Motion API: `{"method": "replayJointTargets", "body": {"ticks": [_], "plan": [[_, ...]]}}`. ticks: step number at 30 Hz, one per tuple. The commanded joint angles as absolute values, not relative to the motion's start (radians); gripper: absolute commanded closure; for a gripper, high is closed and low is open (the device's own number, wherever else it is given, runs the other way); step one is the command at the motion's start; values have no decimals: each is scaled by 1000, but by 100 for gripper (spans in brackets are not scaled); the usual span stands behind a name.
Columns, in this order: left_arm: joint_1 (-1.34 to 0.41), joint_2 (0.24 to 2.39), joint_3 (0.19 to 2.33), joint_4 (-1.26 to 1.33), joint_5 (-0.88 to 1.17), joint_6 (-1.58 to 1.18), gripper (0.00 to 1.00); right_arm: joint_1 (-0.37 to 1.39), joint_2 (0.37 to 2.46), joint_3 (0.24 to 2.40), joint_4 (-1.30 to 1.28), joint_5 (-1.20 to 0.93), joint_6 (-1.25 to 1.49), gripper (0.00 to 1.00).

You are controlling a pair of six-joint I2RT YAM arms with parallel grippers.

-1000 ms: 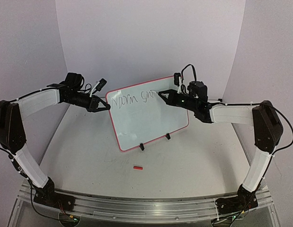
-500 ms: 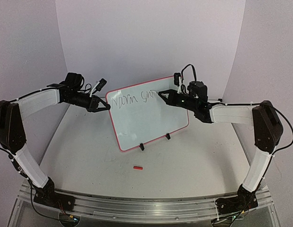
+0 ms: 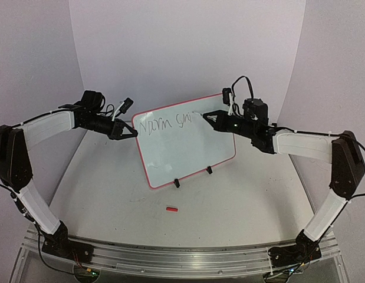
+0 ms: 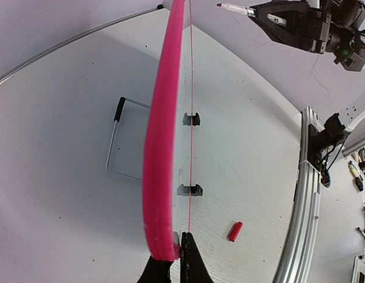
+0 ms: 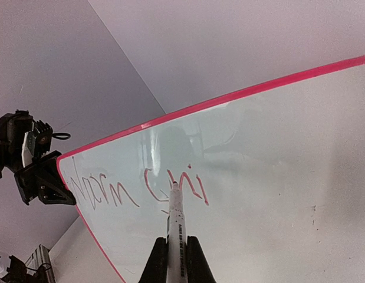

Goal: Write a sentence on the whiteboard

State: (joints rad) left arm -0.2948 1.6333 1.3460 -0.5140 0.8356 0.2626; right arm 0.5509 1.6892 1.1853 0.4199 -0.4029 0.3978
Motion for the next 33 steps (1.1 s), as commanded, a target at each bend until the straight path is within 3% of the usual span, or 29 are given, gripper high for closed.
{"method": "replayJointTargets", "body": {"ticks": [1,19,33], "plan": [[-326,1626,1344,-552,759,351,100,545,1621,1169,389,-439,372,100],[-335,1624,1342,-557,747,358,100,470,1693,1213,373,-628,376,100],[-336,1629,1344,-558,743,361,100,470,1763,1279,380,-535,372,100]]}}
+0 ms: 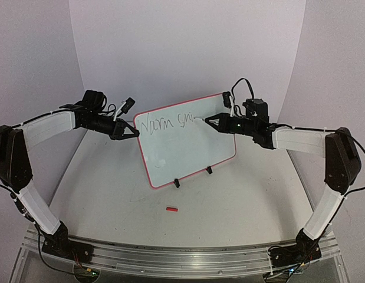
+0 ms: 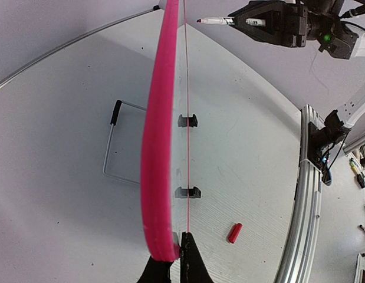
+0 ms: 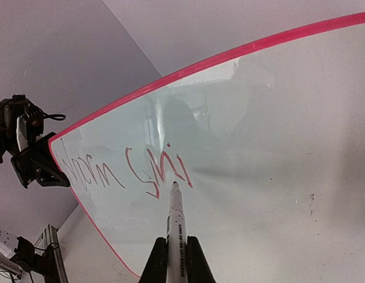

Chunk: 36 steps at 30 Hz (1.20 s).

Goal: Write a sentence on the whiteboard

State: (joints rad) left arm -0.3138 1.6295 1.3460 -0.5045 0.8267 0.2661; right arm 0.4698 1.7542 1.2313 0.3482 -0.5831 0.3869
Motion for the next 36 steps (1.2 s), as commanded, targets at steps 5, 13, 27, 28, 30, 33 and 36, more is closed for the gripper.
{"method": "replayJointTargets", "body": {"ticks": [5,13,27,28,30,33,36], "plan": [[-337,1629,1345,-558,742,362,100,470,1777,1305,396,-525,377,100],[-336,1632,1345,-559,742,361,100,470,1825,1366,402,-535,381,100],[-338,1632,1345,-560,739,362,100,470,1852,1345,418,-511,386,100],[-337,1631,1345,-560,738,363,100,470,1849,1333,419,-509,386,100],[-338,1631,1345,-560,738,363,100,469,1842,1304,423,-505,388,100],[-337,1631,1345,-560,736,363,100,470,1829,1262,431,-500,395,100],[-338,1630,1345,-560,737,364,100,470,1817,1232,440,-500,402,100]]}}
